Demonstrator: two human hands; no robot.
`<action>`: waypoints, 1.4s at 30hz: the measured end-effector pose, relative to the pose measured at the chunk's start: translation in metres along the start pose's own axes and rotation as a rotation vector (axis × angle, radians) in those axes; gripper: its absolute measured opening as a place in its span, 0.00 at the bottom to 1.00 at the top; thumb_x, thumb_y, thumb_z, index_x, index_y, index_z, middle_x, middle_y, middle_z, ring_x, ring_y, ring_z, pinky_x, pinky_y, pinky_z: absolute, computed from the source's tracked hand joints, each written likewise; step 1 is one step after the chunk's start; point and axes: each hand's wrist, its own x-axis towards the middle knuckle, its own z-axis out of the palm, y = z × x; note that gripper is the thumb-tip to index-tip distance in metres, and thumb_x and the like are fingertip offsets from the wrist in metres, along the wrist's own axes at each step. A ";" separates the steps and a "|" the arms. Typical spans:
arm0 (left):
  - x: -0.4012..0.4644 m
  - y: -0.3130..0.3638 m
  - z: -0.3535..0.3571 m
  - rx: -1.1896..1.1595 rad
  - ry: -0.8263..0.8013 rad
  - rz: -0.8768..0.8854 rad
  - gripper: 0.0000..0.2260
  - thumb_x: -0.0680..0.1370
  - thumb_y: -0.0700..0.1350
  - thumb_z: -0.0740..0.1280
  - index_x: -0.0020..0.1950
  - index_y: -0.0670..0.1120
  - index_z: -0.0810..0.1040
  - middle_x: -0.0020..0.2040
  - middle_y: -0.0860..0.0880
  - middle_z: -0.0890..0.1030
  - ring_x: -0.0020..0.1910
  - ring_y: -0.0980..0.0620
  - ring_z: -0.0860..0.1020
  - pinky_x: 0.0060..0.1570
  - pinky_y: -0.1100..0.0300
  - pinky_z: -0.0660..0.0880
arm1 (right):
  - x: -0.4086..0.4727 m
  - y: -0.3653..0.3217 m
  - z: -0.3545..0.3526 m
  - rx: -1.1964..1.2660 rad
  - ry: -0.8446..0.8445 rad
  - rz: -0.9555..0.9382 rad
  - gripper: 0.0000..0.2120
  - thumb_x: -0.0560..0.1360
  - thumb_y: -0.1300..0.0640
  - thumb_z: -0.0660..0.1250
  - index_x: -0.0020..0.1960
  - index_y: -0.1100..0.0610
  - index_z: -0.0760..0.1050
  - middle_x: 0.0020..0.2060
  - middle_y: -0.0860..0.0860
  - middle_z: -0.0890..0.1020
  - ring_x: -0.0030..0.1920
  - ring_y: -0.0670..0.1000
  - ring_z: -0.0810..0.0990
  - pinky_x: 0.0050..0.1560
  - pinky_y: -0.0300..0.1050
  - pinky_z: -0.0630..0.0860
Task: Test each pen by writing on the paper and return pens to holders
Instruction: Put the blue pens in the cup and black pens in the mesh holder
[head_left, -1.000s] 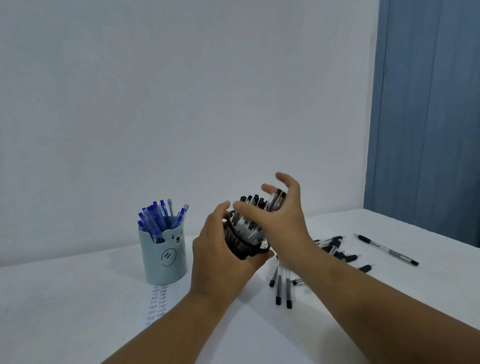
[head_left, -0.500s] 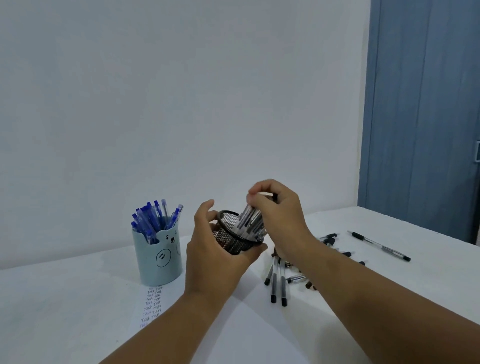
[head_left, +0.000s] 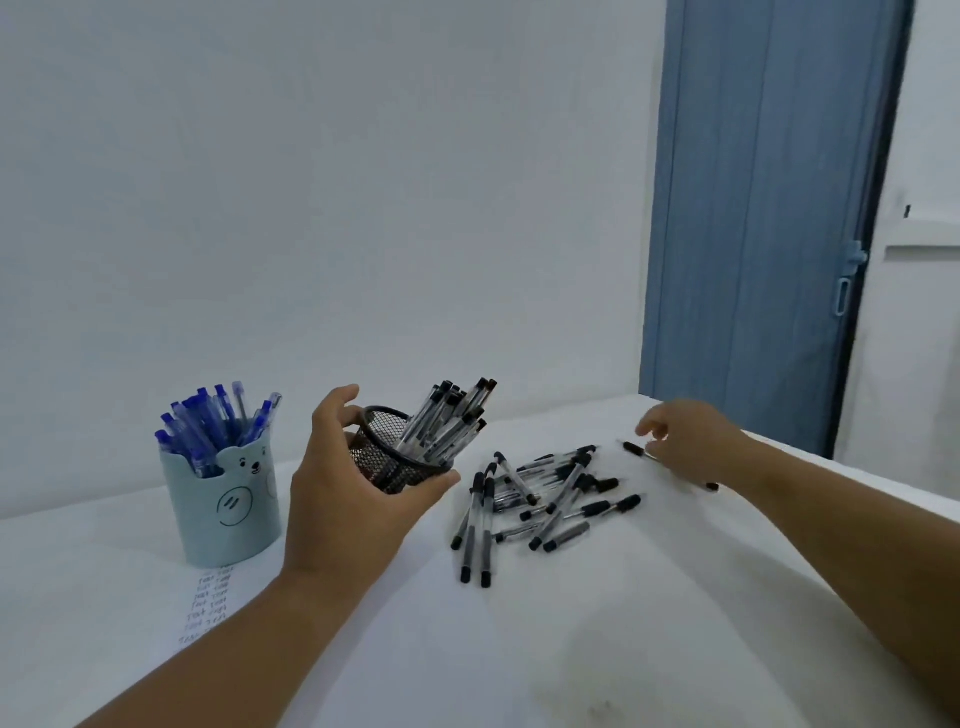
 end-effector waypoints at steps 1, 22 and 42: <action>0.000 0.001 0.001 0.003 -0.006 0.003 0.49 0.58 0.56 0.84 0.73 0.54 0.63 0.60 0.58 0.73 0.52 0.79 0.71 0.44 0.81 0.68 | -0.001 0.011 0.004 -0.032 -0.027 0.014 0.10 0.77 0.53 0.70 0.59 0.51 0.81 0.54 0.48 0.81 0.49 0.48 0.76 0.51 0.39 0.69; -0.001 0.000 -0.002 0.029 0.036 0.002 0.46 0.59 0.56 0.84 0.71 0.53 0.65 0.61 0.55 0.75 0.50 0.65 0.74 0.49 0.75 0.67 | -0.045 -0.064 -0.017 -0.138 0.077 -0.785 0.08 0.79 0.48 0.68 0.52 0.50 0.83 0.50 0.44 0.73 0.49 0.44 0.69 0.46 0.32 0.61; -0.002 0.000 -0.002 0.010 0.033 0.006 0.45 0.59 0.55 0.84 0.71 0.52 0.66 0.61 0.53 0.76 0.54 0.57 0.75 0.51 0.73 0.68 | -0.064 -0.040 0.026 -0.139 -0.163 -0.817 0.17 0.79 0.34 0.59 0.56 0.47 0.68 0.50 0.42 0.73 0.49 0.43 0.67 0.61 0.43 0.63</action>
